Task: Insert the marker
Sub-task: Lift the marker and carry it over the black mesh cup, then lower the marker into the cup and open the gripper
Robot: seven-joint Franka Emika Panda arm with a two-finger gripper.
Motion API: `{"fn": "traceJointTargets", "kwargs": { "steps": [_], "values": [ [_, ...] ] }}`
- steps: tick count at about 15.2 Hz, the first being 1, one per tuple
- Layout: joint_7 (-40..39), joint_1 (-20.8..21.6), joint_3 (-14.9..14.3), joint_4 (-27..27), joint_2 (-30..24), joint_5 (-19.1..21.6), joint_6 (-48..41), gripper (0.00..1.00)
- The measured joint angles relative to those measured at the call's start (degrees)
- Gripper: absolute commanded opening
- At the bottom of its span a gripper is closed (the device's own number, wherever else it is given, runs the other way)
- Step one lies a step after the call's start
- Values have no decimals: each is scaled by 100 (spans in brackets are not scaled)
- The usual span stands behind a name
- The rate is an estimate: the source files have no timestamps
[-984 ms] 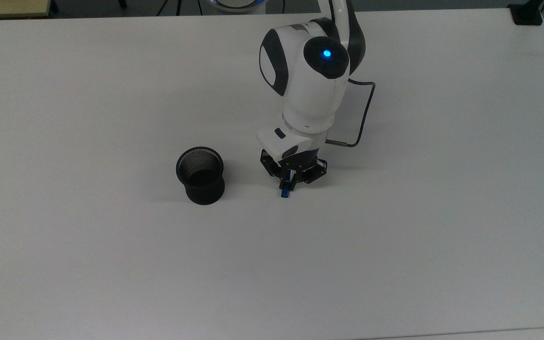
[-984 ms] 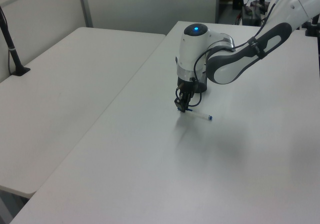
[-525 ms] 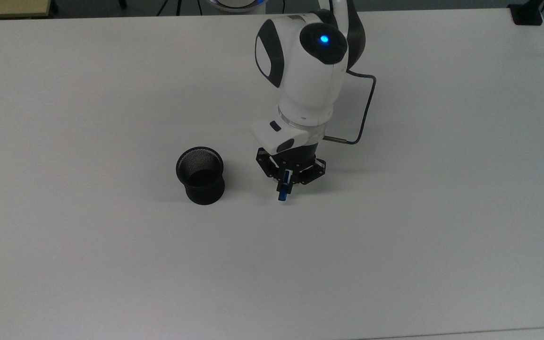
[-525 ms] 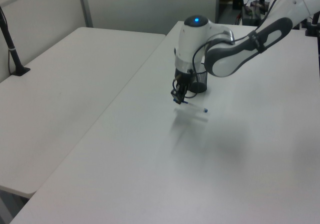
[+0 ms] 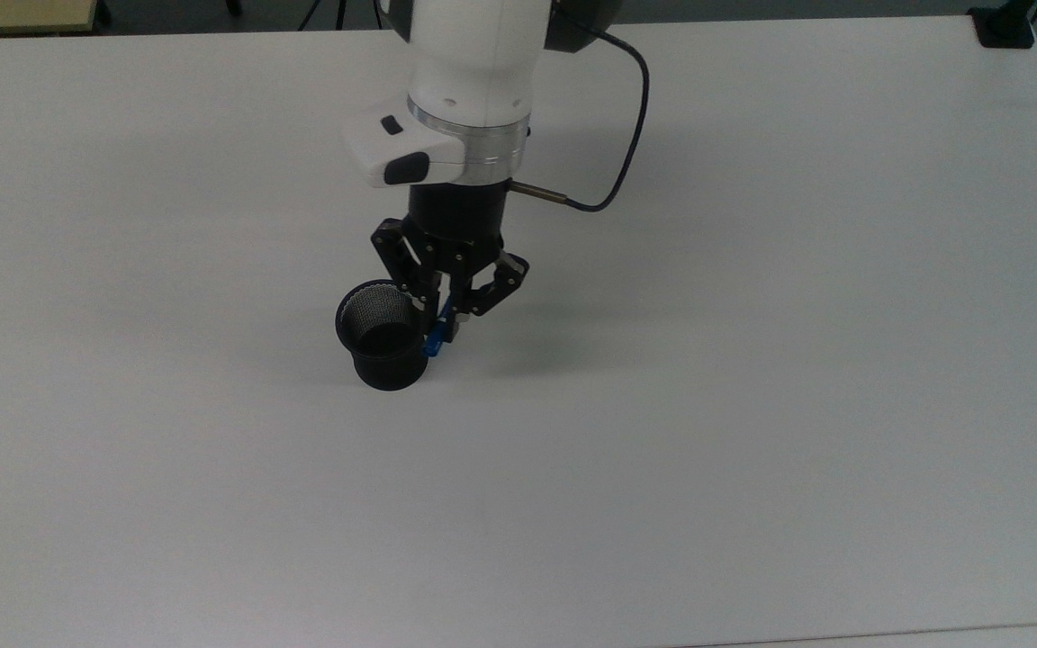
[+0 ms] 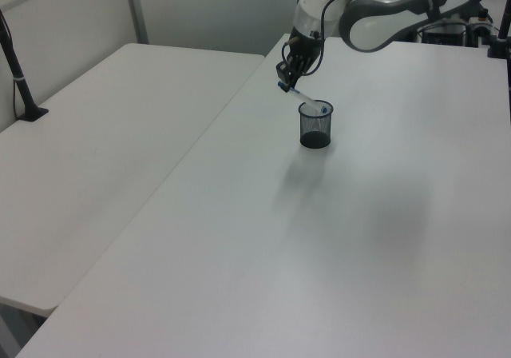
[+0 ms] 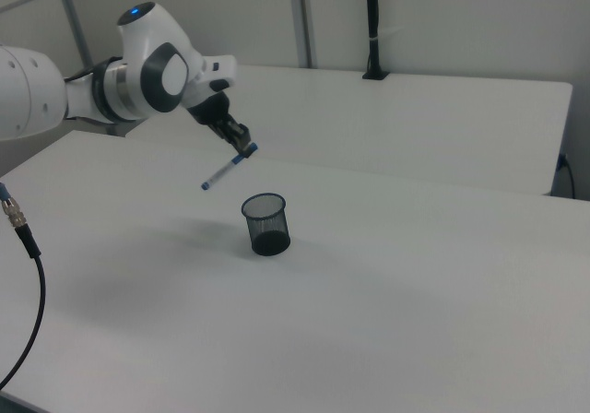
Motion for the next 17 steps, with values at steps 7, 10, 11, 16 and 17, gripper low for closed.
{"fn": "traceJointTargets", "kwargs": {
  "steps": [7,10,11,16,17],
  "values": [
    [0,-350,-288,-88,28,-242,489,9],
    [0,-543,-292,-148,130,-333,642,9],
    [6,-545,-290,-159,216,-361,701,9],
    [184,-522,-246,-182,505,-525,1084,19],
    [219,-516,-244,-182,538,-545,1115,29]
  ]
}}
